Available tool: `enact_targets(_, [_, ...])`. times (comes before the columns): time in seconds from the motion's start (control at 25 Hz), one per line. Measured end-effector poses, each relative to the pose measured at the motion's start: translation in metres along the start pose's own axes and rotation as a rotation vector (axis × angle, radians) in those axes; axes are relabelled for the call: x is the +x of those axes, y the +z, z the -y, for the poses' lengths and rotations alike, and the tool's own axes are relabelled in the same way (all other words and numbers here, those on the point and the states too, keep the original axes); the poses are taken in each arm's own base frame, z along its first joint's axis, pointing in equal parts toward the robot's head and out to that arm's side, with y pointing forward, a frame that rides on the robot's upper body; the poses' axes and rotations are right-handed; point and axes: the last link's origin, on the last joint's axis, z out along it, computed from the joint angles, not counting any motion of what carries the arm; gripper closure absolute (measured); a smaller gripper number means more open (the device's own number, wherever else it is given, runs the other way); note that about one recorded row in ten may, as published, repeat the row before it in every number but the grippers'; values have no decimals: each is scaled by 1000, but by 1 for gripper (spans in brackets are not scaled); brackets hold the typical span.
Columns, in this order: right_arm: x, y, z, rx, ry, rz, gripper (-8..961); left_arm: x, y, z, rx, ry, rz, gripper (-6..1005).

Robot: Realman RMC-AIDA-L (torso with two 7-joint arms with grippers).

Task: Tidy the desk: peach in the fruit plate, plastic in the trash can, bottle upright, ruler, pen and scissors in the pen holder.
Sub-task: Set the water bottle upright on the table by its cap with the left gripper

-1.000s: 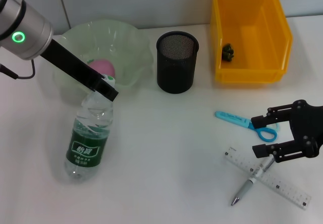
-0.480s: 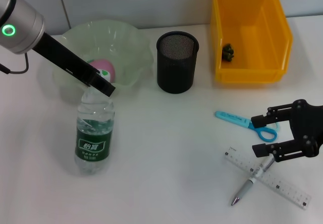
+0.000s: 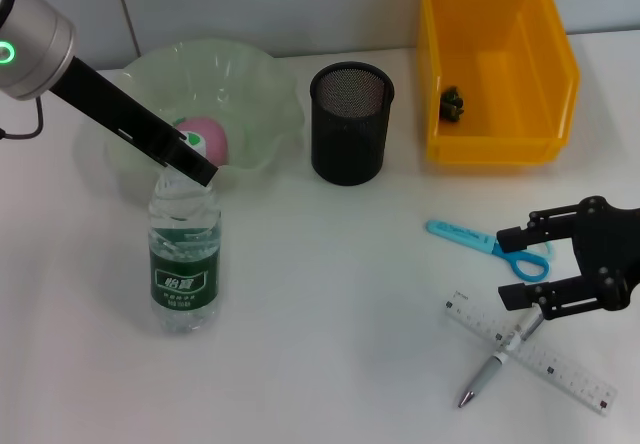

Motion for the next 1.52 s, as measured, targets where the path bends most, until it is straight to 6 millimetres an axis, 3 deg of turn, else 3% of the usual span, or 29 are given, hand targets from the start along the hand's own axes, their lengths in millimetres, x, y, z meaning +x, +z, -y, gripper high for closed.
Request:
enact_targets(0.8, [-1,-1,2,7,-3,-1,243,-3,-12,0,14,14,10,549])
enact_targets(1.52, [0,-2,1,9,0,-2,243,-5,-21,10,129,36,17,550])
